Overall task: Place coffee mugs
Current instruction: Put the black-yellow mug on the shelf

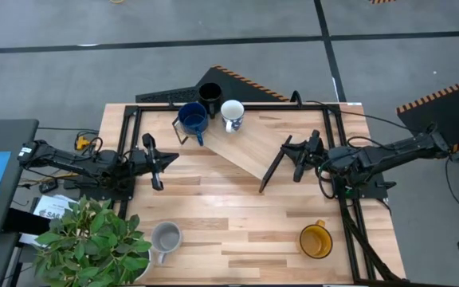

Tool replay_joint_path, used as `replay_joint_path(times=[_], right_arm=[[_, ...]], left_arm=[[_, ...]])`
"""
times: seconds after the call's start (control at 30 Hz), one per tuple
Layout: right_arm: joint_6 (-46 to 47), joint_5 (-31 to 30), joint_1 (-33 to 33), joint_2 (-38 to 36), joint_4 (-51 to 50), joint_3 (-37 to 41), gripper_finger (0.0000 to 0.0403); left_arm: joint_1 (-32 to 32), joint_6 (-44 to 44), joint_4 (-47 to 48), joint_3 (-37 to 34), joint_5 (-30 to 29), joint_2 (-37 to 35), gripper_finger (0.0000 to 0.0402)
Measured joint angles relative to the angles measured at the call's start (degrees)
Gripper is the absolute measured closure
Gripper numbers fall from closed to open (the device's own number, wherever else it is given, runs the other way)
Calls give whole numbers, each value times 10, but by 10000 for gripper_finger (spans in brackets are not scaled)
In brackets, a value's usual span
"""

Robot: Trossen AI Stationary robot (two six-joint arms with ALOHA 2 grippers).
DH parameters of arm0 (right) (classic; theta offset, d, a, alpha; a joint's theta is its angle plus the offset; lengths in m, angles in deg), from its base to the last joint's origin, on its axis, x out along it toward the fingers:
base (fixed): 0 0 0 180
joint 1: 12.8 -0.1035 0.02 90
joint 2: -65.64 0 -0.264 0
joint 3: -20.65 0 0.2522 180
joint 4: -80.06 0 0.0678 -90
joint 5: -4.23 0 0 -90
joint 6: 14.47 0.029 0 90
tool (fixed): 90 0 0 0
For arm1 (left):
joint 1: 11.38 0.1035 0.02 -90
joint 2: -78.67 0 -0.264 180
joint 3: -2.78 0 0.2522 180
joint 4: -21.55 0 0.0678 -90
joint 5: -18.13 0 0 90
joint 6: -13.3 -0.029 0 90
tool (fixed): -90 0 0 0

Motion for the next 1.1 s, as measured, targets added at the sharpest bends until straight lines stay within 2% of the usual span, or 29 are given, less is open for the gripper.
replay_joint_path(times=[0.27,0.43,0.5,0.63,0.73,0.83,0.9,1.0,1.1], right_arm=[[-3,0,5,0,46,-5,331],[-13,19,8,-5,26,-63,331],[6,22,7,-4,-39,-101,331],[84,5,13,7,-235,-192,319],[142,-26,32,21,-380,-251,292],[203,-30,64,39,-504,-290,254],[247,-7,86,48,-576,-302,225],[305,61,120,57,-673,-304,186],[344,116,139,72,-736,-302,161]], left_arm=[[0,0,-6,0,0,0,401],[0,0,-6,0,0,0,401],[0,0,-6,0,0,0,401],[0,0,-6,0,0,0,401],[0,-1,-11,0,0,0,401],[0,-5,-16,0,0,0,401],[0,-9,-17,0,0,0,401],[0,-9,-17,0,0,0,401],[0,-9,-17,0,0,0,401]])
